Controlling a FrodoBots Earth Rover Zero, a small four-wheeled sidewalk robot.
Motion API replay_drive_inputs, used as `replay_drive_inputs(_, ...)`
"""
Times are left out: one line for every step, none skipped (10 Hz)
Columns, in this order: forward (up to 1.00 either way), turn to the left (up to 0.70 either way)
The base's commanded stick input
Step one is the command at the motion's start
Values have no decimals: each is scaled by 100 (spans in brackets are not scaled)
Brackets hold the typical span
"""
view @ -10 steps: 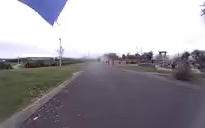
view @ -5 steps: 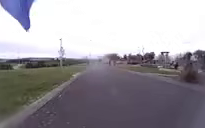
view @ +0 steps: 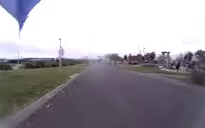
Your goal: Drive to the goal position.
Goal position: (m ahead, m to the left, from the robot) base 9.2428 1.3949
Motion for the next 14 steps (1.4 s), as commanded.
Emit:
replay_drive_inputs(85,0)
replay_drive_inputs(85,-5)
replay_drive_inputs(85,-20)
replay_drive_inputs(85,0)
replay_drive_inputs(85,0)
replay_drive_inputs(85,-32)
replay_drive_inputs(85,-26)
replay_drive_inputs(85,-21)
replay_drive_inputs(85,-13)
replay_drive_inputs(85,-4)
replay_drive_inputs(85,0)
replay_drive_inputs(85,0)
replay_drive_inputs(85,-5)
replay_drive_inputs(85,-20)
